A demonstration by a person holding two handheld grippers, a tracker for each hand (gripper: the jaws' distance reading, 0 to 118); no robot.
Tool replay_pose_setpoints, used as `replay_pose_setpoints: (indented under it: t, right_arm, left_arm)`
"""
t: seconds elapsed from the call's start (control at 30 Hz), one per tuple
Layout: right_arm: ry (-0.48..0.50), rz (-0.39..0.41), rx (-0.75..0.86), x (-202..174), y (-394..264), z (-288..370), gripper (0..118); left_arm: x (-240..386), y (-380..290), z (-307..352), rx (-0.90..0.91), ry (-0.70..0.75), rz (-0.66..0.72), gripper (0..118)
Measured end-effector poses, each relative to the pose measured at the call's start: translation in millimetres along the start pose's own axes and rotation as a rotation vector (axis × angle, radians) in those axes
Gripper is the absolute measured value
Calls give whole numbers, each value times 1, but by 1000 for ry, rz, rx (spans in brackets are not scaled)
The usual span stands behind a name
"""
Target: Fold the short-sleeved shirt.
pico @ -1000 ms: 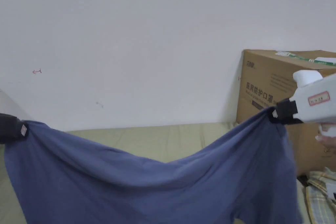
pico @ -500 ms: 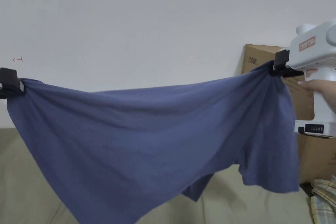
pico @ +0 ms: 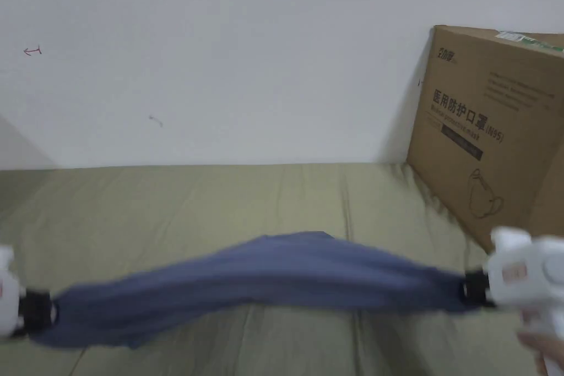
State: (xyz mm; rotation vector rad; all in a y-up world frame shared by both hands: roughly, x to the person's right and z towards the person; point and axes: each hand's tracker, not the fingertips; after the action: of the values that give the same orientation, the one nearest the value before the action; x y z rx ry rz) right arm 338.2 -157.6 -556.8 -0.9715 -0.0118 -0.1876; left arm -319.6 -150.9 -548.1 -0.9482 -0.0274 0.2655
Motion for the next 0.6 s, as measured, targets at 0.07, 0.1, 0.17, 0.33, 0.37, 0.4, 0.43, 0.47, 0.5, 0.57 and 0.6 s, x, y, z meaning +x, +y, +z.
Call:
replay_pose_setpoints:
  t: [0.07, 0.1, 0.17, 0.33, 0.37, 0.4, 0.43, 0.47, 0.5, 0.57, 0.6]
  right_arm:
    - [-36, 29, -69, 12, -56, -14, 2]
    - [-49, 50, -93, 17, -81, -14, 2]
    - [-7, 55, -131, 31, -113, -9, 2]
    - [0, 100, -179, 49, -150, 31, 2]
    - [12, 93, -179, 51, -155, 38, 2]
    - [20, 93, -174, 50, -160, 47, 2]
    - [19, 102, -166, 49, -163, 53, 2]
    - [20, 113, -160, 47, -166, 58, 2]
    - [19, 124, -164, 46, -168, 61, 2]
    - [1, 157, -194, 42, -176, 68, 2]
    - [-7, 167, -220, 42, -179, 68, 2]
  left_arm:
    - [-19, -50, -14, -90, 22, 52, 5]
    - [-26, -75, -14, -118, 30, 64, 5]
    - [-36, -107, -10, -149, 28, 38, 5]
    - [-40, -147, 33, -138, 39, -82, 5]
    - [-40, -150, 43, -139, 13, -77, 5]
    - [-41, -153, 50, -155, -25, -54, 5]
    - [-41, -157, 56, -153, -18, -49, 5]
    - [-40, -162, 63, -148, -12, -55, 5]
    - [-41, -165, 67, -141, -8, -71, 5]
    - [-45, -171, 75, -140, 6, -82, 5]
    - [-48, -173, 78, -143, 7, -75, 5]
